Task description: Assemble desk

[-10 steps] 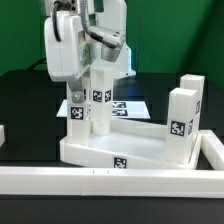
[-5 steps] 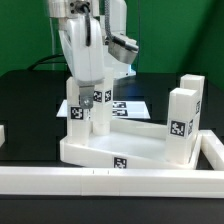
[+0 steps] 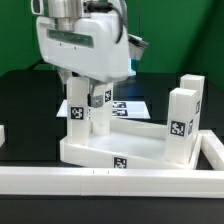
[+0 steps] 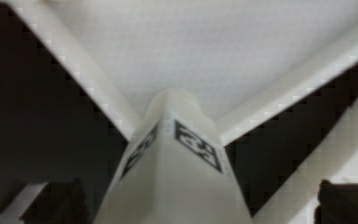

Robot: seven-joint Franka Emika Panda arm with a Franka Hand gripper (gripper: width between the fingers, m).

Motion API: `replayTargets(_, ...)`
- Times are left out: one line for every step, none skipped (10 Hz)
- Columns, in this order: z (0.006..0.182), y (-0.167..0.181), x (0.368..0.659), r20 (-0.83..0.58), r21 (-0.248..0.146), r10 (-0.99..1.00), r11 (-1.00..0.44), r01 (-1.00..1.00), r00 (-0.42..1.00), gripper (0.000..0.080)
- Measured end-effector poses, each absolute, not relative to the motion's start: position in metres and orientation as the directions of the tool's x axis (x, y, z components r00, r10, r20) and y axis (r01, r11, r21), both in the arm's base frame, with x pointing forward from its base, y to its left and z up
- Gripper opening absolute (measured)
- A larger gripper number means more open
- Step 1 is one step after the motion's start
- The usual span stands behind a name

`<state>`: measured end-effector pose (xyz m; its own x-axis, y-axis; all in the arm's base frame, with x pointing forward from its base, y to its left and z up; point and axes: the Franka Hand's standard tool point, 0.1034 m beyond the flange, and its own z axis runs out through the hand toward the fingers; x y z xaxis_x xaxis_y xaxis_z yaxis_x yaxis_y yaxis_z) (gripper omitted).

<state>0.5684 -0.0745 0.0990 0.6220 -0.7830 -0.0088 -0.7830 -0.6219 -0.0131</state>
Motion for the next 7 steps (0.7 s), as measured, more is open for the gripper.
replayTargets(0.0993, -0.0731, 0.5697, -0.002, -0.016, -0.741, -0.671, -0.741, 0.671, 0.0648)
replayTargets(0.0994, -0.0719, 0.5708, 0.007, -0.010, -0.671, -0.742, -0.671, 0.742, 0.0648)
replayTargets(0.0989, -0.0681, 0.5709, 0.009, 0.001, -0.615, -0.789, -0.615, 0.789, 0.0648)
replayTargets(0.0988, -0.0648, 0.5712, 0.010, 0.004, -0.591, -0.807, -0.591, 0.807, 0.0648)
replayTargets(0.0987, -0.0645, 0.5711, 0.011, 0.011, -0.522, -0.853, -0.522, 0.853, 0.0648)
replayTargets(0.0987, -0.0659, 0.5709, 0.011, 0.012, -0.476, -0.879, -0.476, 0.879, 0.0648)
replayTargets(0.0986, -0.0667, 0.5706, 0.011, 0.013, -0.398, -0.917, -0.398, 0.917, 0.0648)
